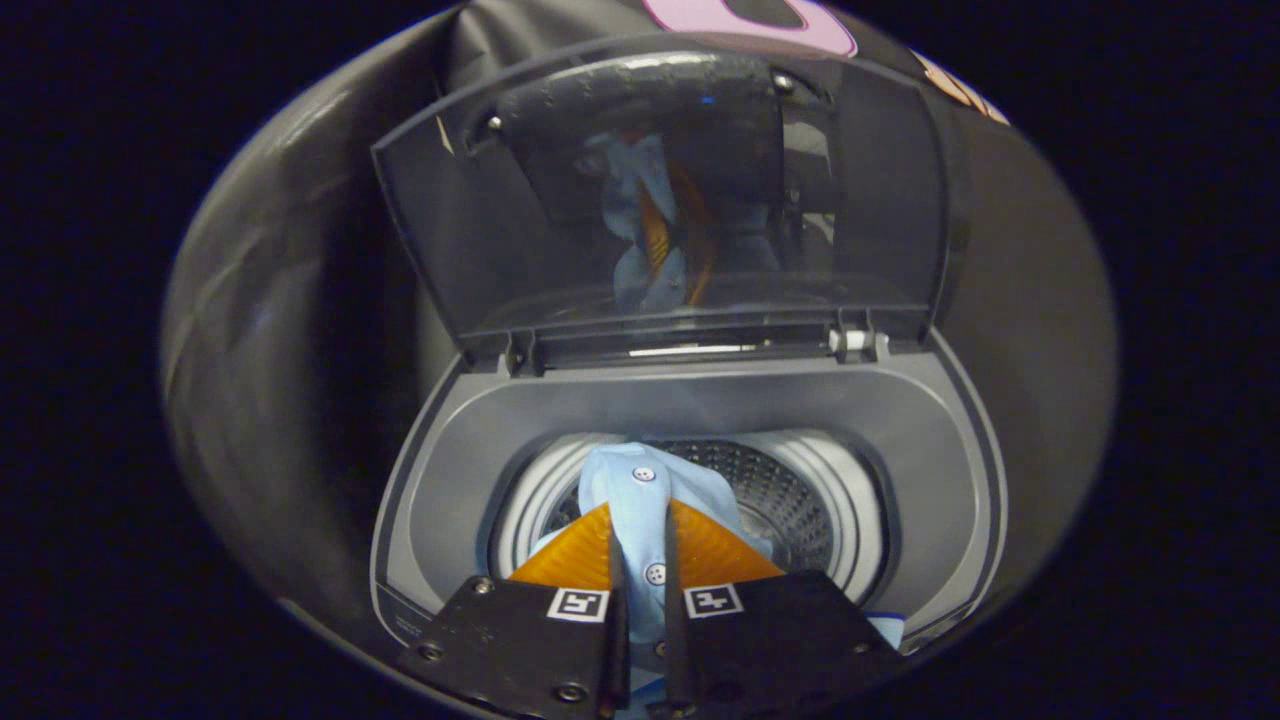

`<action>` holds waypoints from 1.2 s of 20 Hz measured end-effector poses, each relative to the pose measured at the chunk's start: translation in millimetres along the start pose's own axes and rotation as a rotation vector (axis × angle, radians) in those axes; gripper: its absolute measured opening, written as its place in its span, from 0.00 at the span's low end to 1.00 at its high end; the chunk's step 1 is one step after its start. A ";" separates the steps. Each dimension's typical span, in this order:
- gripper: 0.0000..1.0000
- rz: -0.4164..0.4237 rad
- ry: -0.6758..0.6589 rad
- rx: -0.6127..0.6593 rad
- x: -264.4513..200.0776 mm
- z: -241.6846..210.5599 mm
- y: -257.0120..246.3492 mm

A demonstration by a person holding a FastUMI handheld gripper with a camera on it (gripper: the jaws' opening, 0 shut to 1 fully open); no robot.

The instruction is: Put the clothes into the washing machine and then close the washing machine lid.

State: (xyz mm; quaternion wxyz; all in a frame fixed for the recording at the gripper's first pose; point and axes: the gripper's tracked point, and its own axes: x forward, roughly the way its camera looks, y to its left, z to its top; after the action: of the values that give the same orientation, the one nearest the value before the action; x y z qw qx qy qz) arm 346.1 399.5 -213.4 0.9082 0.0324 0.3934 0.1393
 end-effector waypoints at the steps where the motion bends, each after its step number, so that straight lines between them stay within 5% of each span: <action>1: 0.14 -0.006 0.012 0.004 3.2 -0.8 -2.6; 9: 0.27 -0.045 0.061 -0.005 11.3 -8.0 -16.6; 12: 0.38 -0.129 0.010 -0.039 4.8 2.2 -38.3; 14: 0.60 -0.152 0.003 -0.097 -3.0 2.3 -47.1; 20: 0.97 -0.159 -0.106 -0.119 -53.9 18.6 -49.2; 24: 0.98 -0.152 -0.185 -0.123 -98.7 43.0 -44.9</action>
State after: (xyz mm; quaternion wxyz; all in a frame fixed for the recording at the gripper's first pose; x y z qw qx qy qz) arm 323.1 331.1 -121.7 0.9488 -0.0404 0.3000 0.0906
